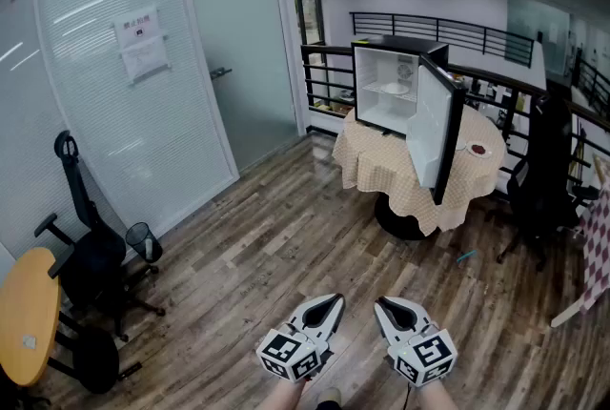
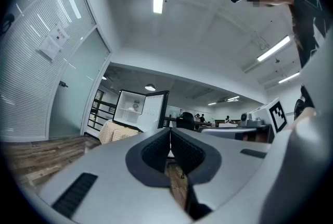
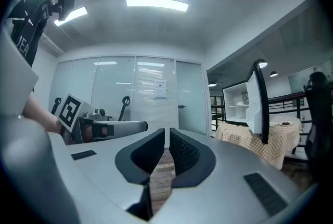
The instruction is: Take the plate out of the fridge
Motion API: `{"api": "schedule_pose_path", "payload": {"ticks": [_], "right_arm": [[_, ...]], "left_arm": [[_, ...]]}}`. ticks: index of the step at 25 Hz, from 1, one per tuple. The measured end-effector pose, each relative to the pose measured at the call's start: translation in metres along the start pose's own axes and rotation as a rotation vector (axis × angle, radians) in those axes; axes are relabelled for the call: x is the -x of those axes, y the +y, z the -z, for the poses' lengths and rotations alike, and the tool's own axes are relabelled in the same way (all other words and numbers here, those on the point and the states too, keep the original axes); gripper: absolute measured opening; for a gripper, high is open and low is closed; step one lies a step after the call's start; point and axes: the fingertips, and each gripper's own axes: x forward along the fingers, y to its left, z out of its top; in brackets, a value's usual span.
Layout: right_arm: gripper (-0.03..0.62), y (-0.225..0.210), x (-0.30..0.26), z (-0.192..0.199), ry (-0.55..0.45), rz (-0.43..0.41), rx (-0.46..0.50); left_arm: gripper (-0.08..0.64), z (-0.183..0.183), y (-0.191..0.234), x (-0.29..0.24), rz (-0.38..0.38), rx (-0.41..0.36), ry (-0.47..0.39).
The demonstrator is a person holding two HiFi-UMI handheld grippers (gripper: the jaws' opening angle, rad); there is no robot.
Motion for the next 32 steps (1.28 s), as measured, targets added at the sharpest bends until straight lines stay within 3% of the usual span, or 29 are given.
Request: {"api": "schedule_pose_path", "payload": {"ticks": [16, 32], "right_arm": [[0.052, -0.051, -0.133, 0.003, -0.034, 0.053, -0.025], [0.052, -0.111, -0.232, -0.005, -0.022, 0.043, -0.017]], "left_arm": [[0.011, -0.004, 0.113, -0.071, 0.075, -0.022, 0.008], [0.011, -0.013, 0.197, -0.141, 0.072, 0.004, -0.003]]}}
